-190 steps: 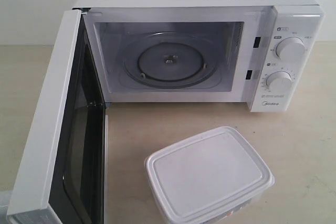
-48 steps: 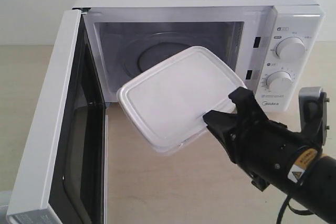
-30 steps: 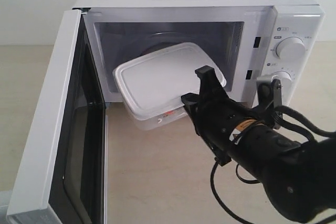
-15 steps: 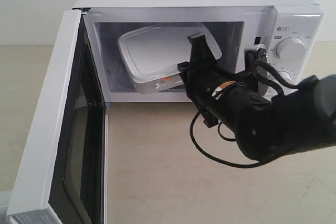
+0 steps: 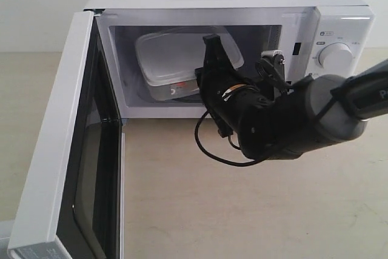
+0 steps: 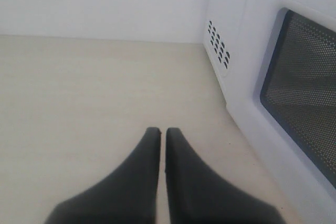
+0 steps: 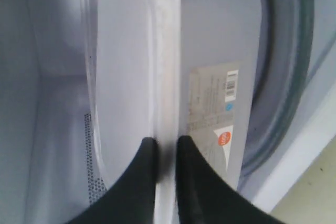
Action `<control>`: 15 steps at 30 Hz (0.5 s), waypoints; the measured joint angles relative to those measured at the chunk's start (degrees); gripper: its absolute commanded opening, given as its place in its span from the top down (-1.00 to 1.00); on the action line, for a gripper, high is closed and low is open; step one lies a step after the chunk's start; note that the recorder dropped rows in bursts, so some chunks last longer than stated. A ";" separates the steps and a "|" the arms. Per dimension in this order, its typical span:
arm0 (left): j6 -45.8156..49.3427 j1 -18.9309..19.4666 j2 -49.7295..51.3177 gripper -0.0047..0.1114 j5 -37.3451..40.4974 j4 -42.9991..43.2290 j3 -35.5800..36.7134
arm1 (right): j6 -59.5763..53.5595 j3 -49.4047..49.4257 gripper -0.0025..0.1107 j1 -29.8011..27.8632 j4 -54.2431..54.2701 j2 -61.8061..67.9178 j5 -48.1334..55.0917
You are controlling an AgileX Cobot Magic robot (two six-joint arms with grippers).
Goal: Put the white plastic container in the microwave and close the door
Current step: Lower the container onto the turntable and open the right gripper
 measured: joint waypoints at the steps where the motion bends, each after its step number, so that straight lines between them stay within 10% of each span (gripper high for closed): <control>1: 0.00 0.00 0.00 0.84 0.00 0.00 0.00 | -0.36 -0.63 0.96 -0.10 0.49 0.36 0.12; 15: 0.00 0.00 0.00 0.84 0.00 0.00 0.00 | -8.50 -5.06 0.94 -0.35 7.44 0.93 0.50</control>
